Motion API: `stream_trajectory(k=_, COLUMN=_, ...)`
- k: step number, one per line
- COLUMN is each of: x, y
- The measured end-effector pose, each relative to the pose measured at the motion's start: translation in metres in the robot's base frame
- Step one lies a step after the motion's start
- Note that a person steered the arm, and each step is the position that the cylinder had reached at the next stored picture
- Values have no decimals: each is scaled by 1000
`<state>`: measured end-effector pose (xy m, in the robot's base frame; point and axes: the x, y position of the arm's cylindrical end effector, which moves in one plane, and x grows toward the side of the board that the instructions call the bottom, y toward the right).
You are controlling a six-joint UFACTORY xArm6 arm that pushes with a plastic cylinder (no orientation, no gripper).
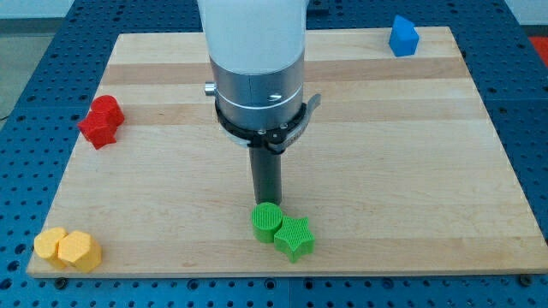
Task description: Move the arm to the right of the yellow hexagon
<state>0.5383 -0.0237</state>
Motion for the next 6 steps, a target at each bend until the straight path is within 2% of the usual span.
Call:
stream_trajectory(k=2, x=-2, y=0)
stream_trajectory(k=3, x=-35, y=-6)
stream_trajectory(k=4, x=-58, y=-51)
stream_trajectory(k=5, x=-49, y=-118)
stream_trajectory(k=6, x=2, y=-149)
